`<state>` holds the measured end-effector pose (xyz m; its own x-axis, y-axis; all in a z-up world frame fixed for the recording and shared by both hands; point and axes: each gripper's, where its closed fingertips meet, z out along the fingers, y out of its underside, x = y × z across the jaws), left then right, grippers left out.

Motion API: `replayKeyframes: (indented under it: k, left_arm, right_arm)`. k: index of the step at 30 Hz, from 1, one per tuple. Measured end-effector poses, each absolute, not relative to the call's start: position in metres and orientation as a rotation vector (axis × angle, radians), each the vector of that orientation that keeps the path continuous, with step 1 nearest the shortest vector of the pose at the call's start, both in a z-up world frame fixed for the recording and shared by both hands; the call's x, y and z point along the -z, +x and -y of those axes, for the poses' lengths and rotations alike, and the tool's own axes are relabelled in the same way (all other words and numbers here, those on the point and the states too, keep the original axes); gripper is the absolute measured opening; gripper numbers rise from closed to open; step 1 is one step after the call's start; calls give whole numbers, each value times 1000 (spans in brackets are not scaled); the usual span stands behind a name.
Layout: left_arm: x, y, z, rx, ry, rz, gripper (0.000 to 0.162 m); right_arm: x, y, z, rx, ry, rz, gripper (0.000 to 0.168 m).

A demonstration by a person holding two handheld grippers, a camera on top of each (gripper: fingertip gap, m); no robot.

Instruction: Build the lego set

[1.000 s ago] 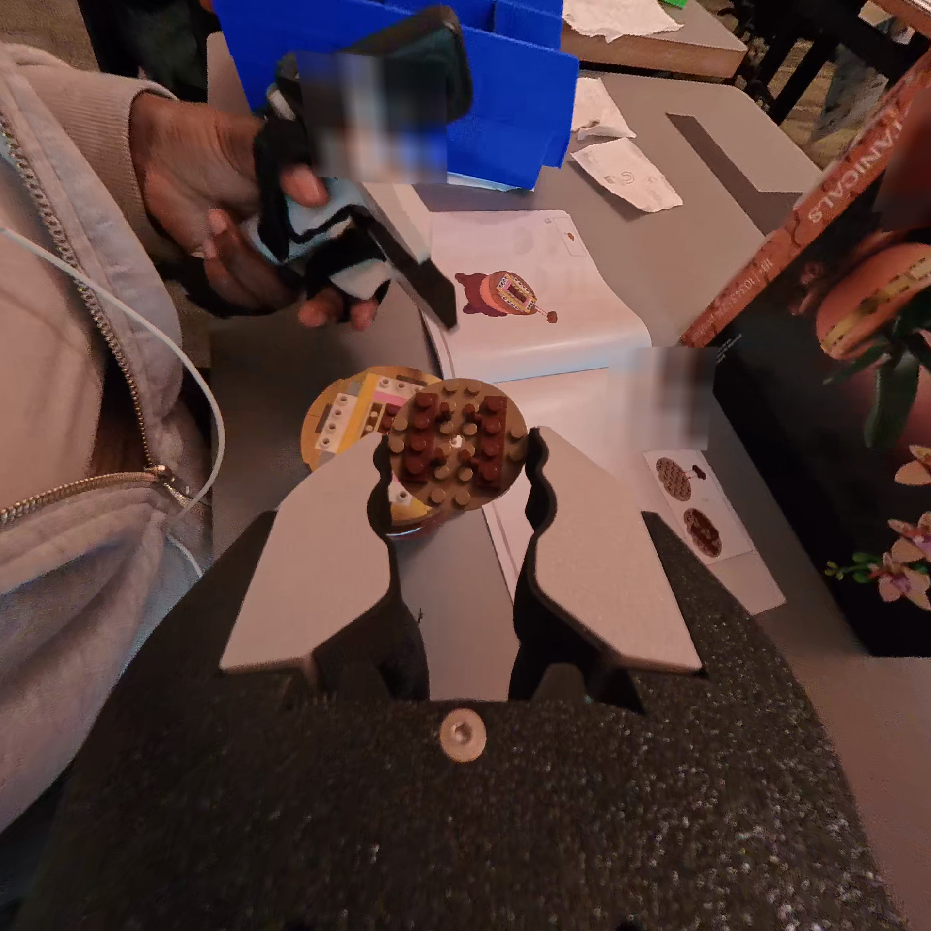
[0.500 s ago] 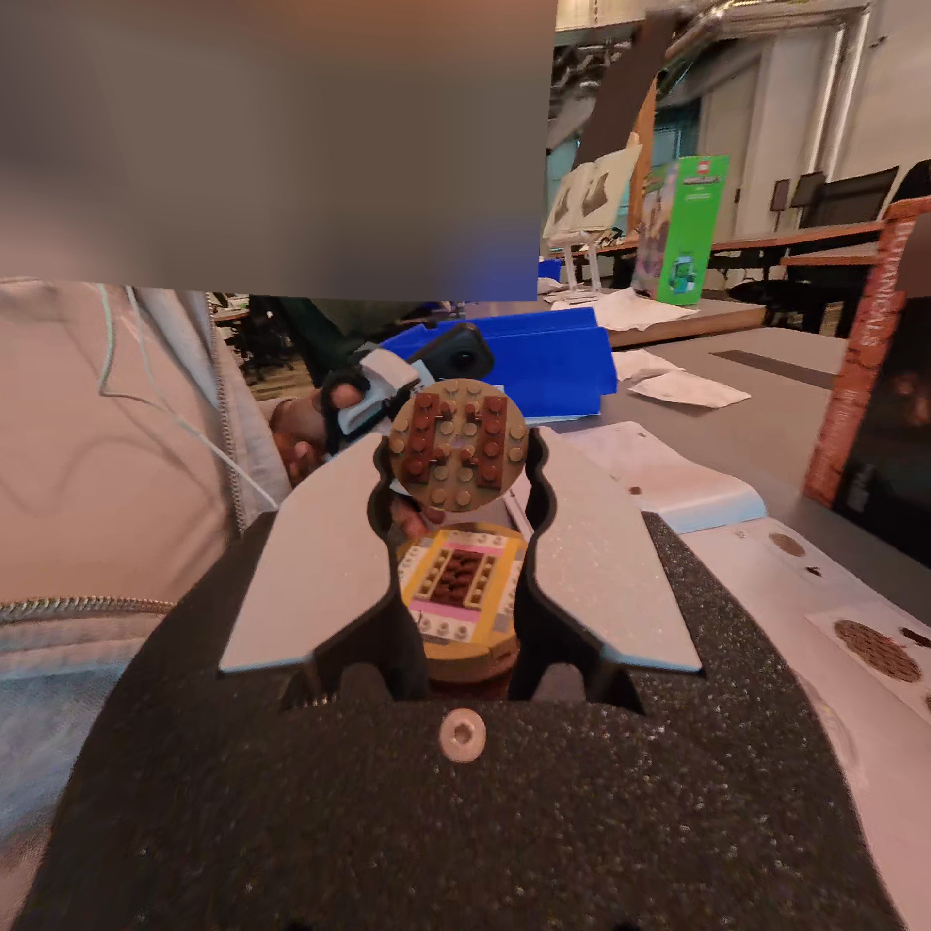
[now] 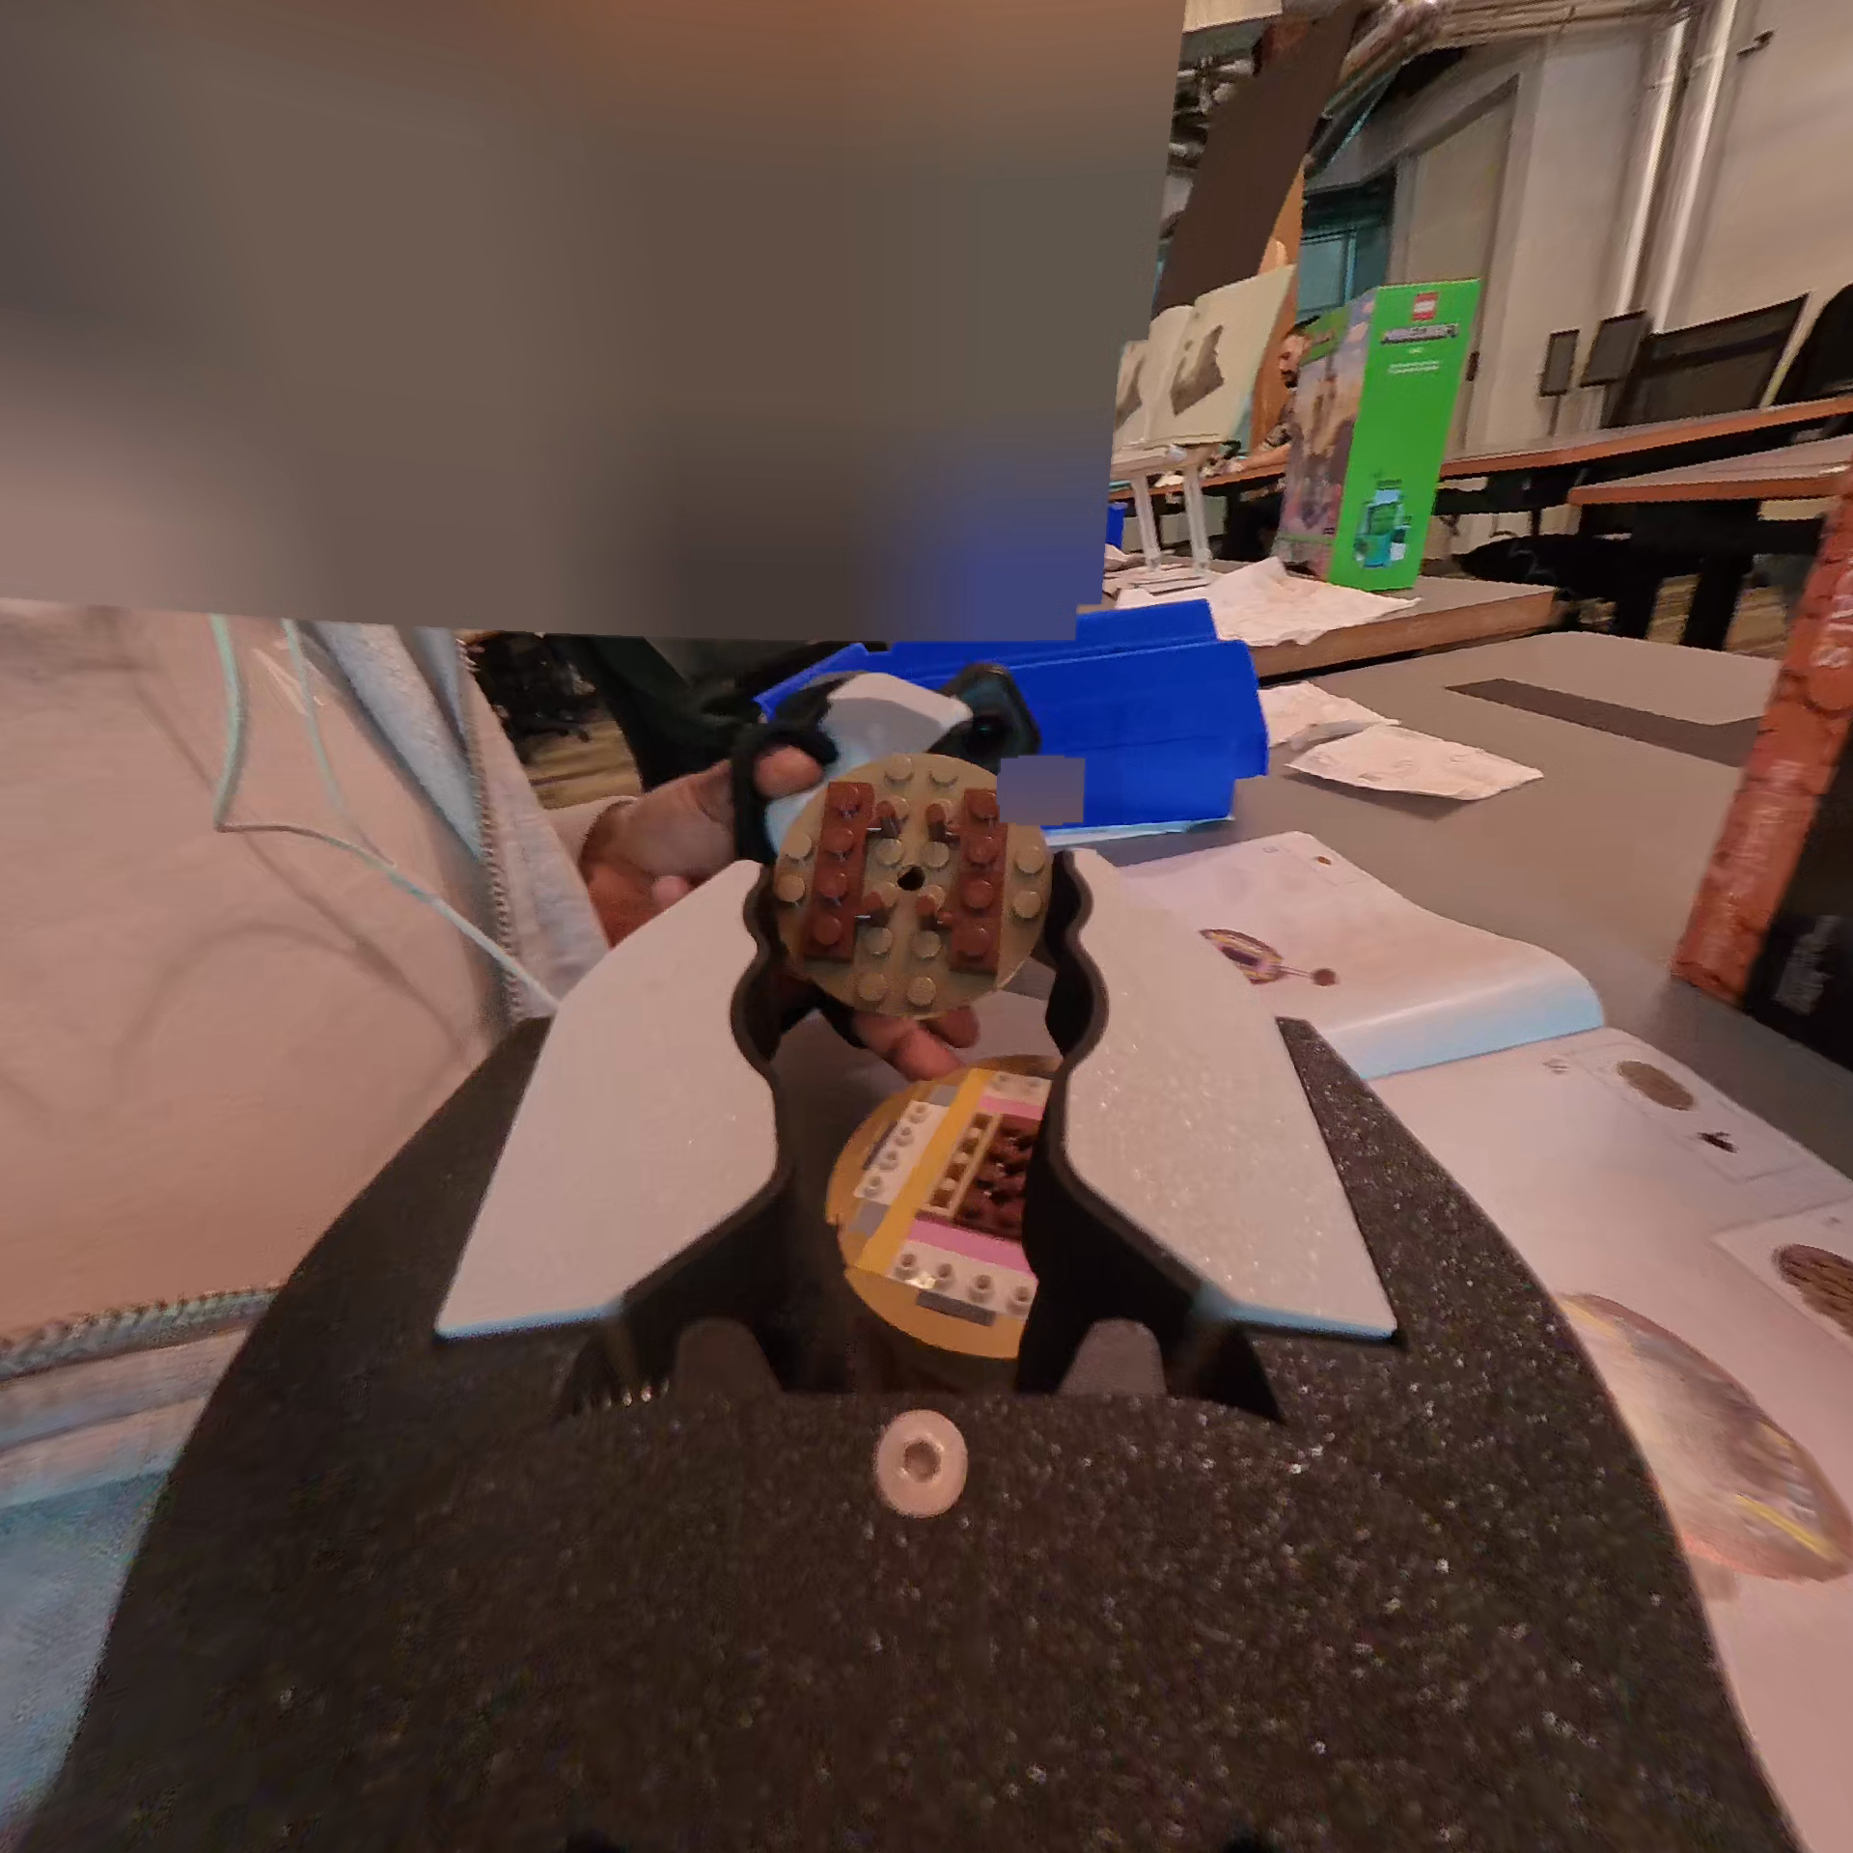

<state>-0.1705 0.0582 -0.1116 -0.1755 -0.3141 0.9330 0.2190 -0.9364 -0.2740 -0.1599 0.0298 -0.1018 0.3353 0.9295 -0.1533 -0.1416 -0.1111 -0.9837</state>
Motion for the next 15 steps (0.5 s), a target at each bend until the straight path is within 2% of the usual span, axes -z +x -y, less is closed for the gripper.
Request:
replayKeyframes:
  k: [4, 8, 10, 13, 15]
  left_arm:
    - [122, -174, -62, 2103, -1797, -112, 61]
    - [148, -197, -86, 1723, -1930, -137, 64]
    - [155, -210, -99, 1537, -1970, -139, 68]
    - [162, -220, -116, 1419, -2000, -92, 79]
    - [159, -220, -127, 1492, -1962, -18, 76]
  right_arm:
    - [105, -145, -40, -956, -1348, 864, 51]
    - [125, -107, -70, -831, -1377, 920, 51]
    - [140, -100, -79, -897, -1456, 928, 51]
    - [133, -107, -76, -1016, -1431, 903, 51]
    - [122, -114, -72, -1107, -1392, 851, 51]
